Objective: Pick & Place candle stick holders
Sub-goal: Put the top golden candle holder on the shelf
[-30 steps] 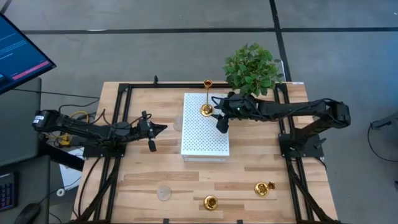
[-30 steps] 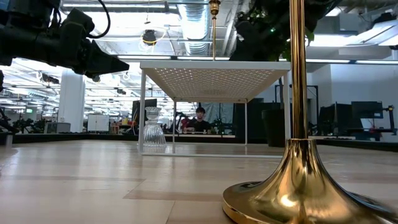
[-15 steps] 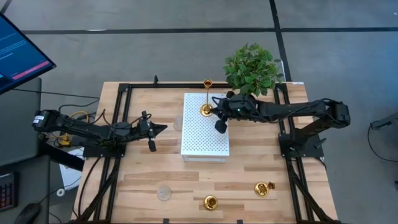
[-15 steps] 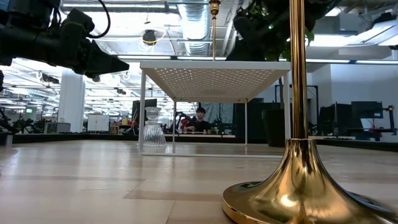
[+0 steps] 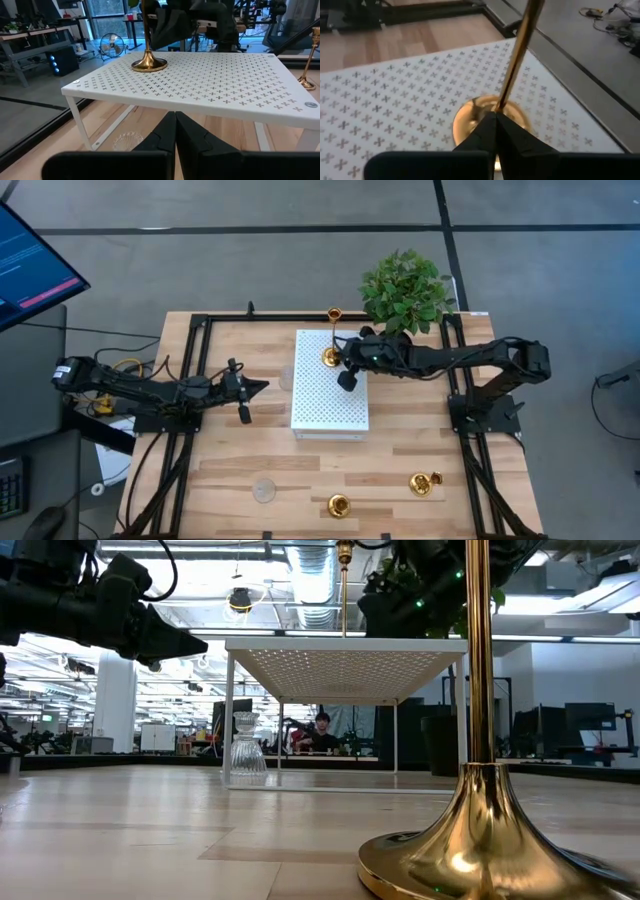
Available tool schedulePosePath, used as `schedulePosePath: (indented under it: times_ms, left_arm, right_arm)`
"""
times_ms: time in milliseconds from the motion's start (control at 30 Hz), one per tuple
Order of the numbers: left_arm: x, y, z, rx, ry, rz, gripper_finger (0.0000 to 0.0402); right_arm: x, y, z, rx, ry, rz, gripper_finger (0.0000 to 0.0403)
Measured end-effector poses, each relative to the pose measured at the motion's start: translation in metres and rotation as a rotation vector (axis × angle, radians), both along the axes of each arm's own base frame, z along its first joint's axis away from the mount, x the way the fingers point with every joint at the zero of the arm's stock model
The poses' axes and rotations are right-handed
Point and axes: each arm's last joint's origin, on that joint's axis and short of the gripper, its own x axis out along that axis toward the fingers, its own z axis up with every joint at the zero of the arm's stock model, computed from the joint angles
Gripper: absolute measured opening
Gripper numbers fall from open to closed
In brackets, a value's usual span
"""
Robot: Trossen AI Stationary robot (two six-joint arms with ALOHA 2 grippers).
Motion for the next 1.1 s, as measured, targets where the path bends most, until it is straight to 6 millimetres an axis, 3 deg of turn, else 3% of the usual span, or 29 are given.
schedulePosePath:
  times_ms: [867, 1100]
  left_arm:
    - [0.0000, 0.0000, 0.0000, 0.000, 0.000, 0.000, 0.0008]
    - [0.0000, 0.0000, 0.0000, 0.000, 0.000, 0.000, 0.0008]
  right_arm:
    - [0.0038, -0.0012, 0.0081, -0.018, -0.091, 0.003, 0.0000]
    - [0.0021, -0.0006, -0.0010, 0.017, -0.019, -0.004, 0.0000]
